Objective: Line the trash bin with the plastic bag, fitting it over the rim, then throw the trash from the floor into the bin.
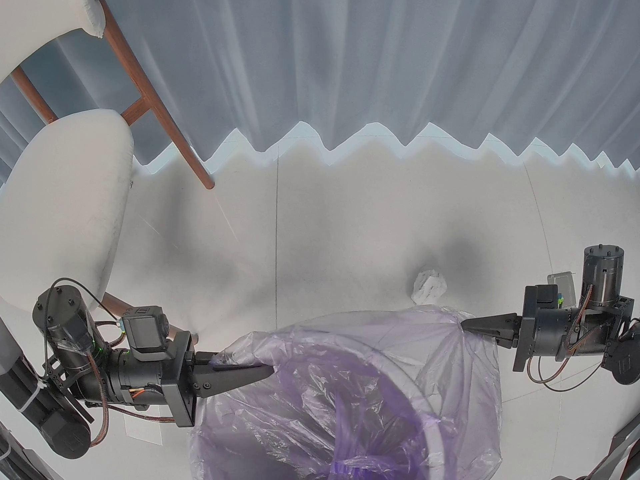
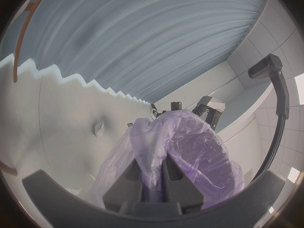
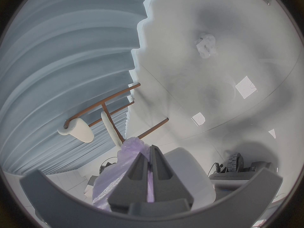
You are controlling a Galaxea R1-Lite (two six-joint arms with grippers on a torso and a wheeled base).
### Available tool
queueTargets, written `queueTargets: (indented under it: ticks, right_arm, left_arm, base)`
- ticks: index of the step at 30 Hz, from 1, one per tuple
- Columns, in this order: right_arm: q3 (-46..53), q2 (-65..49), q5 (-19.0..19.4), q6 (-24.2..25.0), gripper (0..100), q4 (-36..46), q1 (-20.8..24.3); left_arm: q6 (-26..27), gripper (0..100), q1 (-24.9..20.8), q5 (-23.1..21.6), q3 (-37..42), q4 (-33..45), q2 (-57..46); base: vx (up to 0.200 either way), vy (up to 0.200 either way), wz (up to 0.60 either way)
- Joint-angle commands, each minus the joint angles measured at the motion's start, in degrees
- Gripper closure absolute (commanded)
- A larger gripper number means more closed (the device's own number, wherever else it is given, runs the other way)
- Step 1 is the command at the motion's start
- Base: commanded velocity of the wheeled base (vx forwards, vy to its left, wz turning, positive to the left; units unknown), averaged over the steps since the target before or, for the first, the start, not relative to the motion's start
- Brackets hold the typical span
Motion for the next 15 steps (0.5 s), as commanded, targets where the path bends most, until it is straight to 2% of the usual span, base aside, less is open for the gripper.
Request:
queueTargets:
  ticks: [1, 8, 9, 15]
  right_arm:
    - [0.0, 1.1, -0.3, -0.5, 100, -0.1, 0.2]
    - [0.4, 2.2, -1.4, -3.5, 100, -0.3, 0.4]
    - [0.5, 1.8, -1.4, -3.3, 0, -0.4, 0.4]
    - [1.3, 1.6, -2.6, -2.3, 0, 0.3, -1.0]
  left_arm:
    - [-0.2, 100, 0.2, 0.0, -0.3, 0.0, -1.2]
    - [-0.2, 100, 0.2, 0.1, -1.2, 0.1, -1.4]
    - [-0.2, 100, 0.1, 0.1, -1.1, 0.1, -1.4]
    - [-0.2, 100, 0.4, 0.6, -1.4, 0.1, -0.9]
  base:
    - [0.000, 0.000, 0.00]
    - [0.000, 0.000, 0.00]
    - [0.000, 0.000, 0.00]
    - [0.000, 0.000, 0.00]
